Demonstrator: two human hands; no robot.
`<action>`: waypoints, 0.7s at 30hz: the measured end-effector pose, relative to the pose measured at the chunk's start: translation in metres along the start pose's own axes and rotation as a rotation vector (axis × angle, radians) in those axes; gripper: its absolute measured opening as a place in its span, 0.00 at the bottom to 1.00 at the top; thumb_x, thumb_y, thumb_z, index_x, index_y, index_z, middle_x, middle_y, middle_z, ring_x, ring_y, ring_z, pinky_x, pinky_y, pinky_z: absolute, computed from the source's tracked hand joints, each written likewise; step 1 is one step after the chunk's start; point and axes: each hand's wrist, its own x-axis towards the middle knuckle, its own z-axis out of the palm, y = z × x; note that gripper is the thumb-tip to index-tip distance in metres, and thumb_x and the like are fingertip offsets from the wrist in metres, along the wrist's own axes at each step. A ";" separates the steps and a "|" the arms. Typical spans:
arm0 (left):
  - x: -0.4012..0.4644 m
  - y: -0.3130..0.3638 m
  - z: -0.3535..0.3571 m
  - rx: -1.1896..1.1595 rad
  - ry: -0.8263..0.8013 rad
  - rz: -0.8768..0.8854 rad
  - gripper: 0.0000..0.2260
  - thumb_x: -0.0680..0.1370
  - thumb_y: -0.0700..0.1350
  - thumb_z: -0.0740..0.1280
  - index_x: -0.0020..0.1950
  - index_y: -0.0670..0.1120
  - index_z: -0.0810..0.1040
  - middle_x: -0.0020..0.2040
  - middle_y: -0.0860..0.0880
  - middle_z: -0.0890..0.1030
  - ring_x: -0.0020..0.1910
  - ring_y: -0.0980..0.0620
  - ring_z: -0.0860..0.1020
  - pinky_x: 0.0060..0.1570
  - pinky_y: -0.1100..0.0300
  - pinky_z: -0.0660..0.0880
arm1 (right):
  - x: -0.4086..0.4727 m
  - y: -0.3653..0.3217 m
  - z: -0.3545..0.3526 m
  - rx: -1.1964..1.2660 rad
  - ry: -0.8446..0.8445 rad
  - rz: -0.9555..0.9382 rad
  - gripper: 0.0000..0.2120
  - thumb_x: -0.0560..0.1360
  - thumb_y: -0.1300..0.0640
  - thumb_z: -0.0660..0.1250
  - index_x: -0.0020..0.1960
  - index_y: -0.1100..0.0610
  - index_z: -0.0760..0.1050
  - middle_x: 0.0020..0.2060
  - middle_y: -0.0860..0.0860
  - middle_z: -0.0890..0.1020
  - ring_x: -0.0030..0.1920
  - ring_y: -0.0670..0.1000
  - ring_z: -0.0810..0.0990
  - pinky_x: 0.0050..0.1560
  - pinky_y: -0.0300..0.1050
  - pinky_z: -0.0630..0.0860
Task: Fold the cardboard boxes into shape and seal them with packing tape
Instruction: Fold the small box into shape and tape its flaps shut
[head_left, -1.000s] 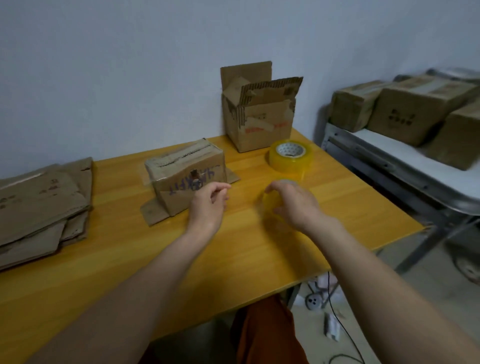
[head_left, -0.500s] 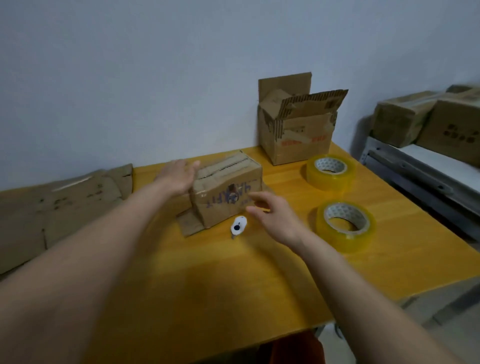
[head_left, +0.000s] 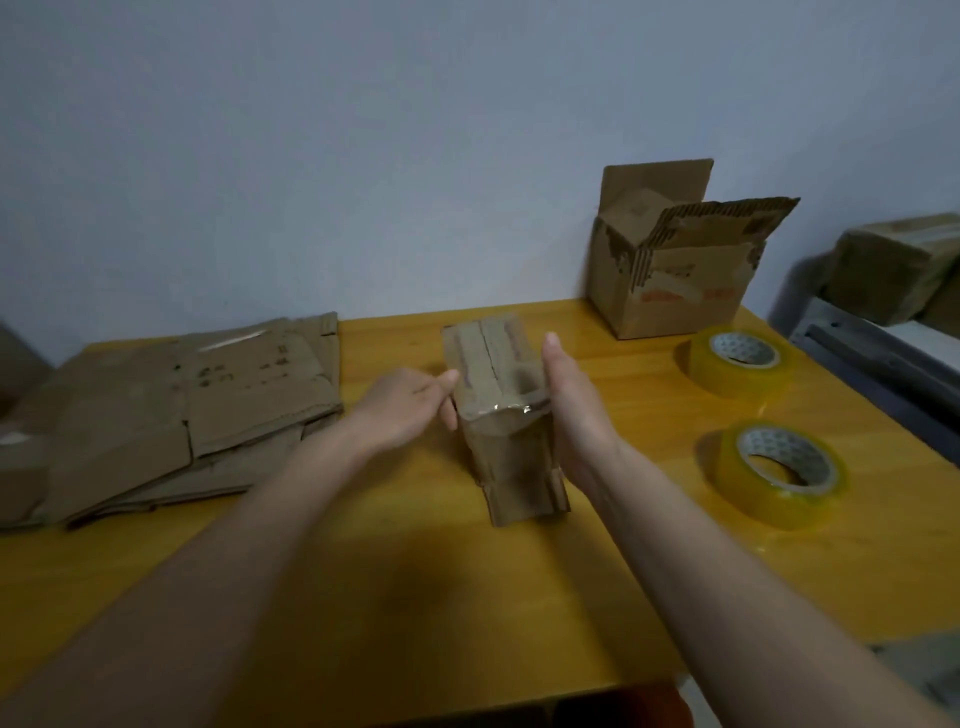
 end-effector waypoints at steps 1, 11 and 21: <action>-0.004 -0.004 0.004 0.006 0.012 0.007 0.23 0.83 0.53 0.54 0.35 0.49 0.80 0.51 0.48 0.82 0.54 0.49 0.77 0.50 0.59 0.67 | -0.002 0.001 0.003 0.001 -0.008 -0.011 0.27 0.81 0.41 0.51 0.72 0.56 0.66 0.70 0.52 0.71 0.69 0.50 0.69 0.72 0.52 0.63; -0.014 -0.029 0.018 -0.115 0.284 0.141 0.08 0.79 0.49 0.64 0.54 0.53 0.81 0.46 0.58 0.78 0.43 0.66 0.73 0.39 0.73 0.66 | -0.010 0.023 -0.004 -0.414 -0.146 -0.199 0.27 0.81 0.41 0.44 0.68 0.50 0.72 0.68 0.49 0.72 0.69 0.48 0.67 0.72 0.52 0.62; -0.014 -0.029 0.026 -0.141 0.294 0.119 0.13 0.68 0.48 0.77 0.51 0.54 0.80 0.44 0.55 0.76 0.39 0.58 0.73 0.41 0.65 0.73 | 0.007 0.027 -0.009 -0.769 -0.346 -0.385 0.25 0.75 0.56 0.69 0.71 0.50 0.68 0.75 0.44 0.58 0.74 0.48 0.57 0.75 0.53 0.57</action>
